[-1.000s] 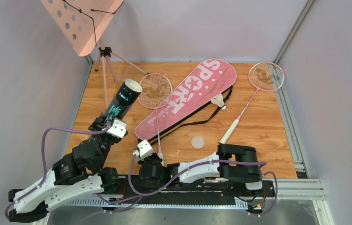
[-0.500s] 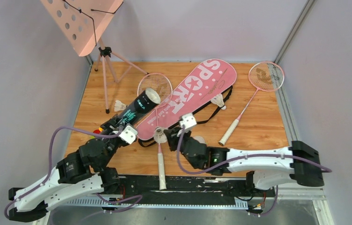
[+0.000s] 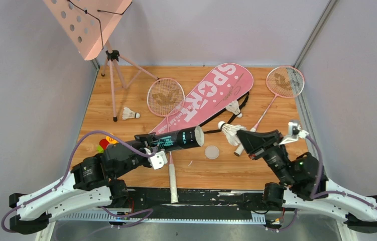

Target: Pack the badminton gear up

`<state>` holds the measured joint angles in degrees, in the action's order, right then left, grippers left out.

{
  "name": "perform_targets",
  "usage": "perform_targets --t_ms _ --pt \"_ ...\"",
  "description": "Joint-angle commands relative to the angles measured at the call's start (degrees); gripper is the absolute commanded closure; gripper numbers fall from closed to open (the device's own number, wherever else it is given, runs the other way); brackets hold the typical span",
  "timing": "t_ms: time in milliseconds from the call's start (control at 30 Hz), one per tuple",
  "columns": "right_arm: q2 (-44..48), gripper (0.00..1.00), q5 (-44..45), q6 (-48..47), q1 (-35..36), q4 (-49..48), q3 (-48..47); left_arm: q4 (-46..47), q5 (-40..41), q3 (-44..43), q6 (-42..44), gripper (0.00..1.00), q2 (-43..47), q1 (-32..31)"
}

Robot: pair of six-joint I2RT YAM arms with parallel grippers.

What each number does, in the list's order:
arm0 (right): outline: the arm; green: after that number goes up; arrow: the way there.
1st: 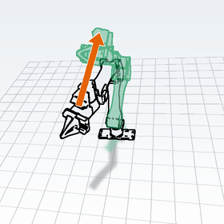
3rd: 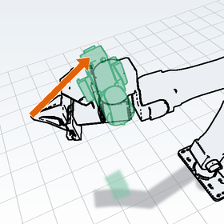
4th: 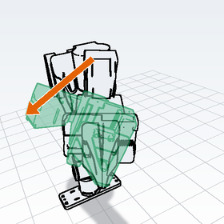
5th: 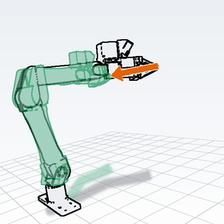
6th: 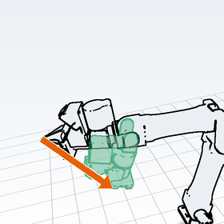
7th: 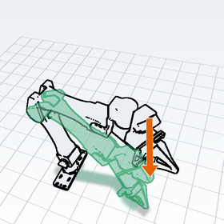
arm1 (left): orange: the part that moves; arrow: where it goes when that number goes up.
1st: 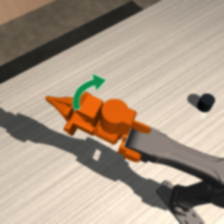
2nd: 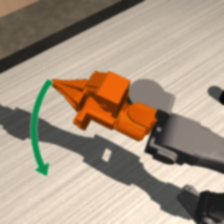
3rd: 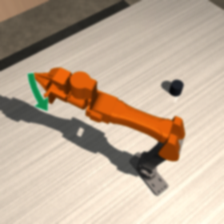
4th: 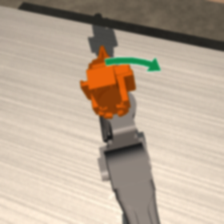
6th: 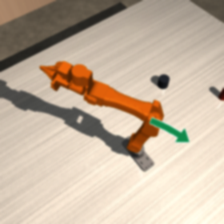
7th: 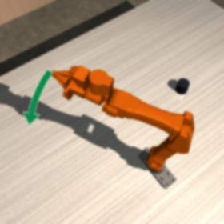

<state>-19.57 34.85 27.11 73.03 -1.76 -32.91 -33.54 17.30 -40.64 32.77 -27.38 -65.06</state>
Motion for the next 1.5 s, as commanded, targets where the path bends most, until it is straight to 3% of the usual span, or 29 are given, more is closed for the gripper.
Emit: perform_targets --t_ms 0,133,333,900,1000,1167,1467 --pt "8.49 1.00 -7.66 1.63 -0.06 6.15 0.71 0.27 -5.97 -4.39 3.07 0.53 -1.92 0.19" --pt "11.54 1.00 -11.89 2.57 -0.09 10.18 -1.14 0.94 -8.30 -5.52 3.64 0.53 -4.24 0.19" --pt "7.59 1.00 -17.87 4.29 -0.05 14.79 -4.50 2.28 -10.85 -6.39 5.34 0.53 -7.88 0.16" --pt "-3.04 1.00 -19.38 3.16 -0.08 11.09 -5.63 7.45 -15.28 -0.79 5.55 0.53 -4.56 0.17" --pt "-5.99 0.91 -19.28 1.86 -0.10 9.89 -6.64 6.92 -14.55 -0.31 5.55 0.53 -4.49 0.16" --pt "-9.54 0.66 -18.16 1.55 -0.09 9.41 -6.88 7.41 -14.44 0.28 5.50 0.53 -3.95 0.18" --pt "-10.13 0.54 -16.61 1.19 -0.09 9.09 -5.77 7.39 -13.45 0.66 4.96 0.53 -2.28 0.17"
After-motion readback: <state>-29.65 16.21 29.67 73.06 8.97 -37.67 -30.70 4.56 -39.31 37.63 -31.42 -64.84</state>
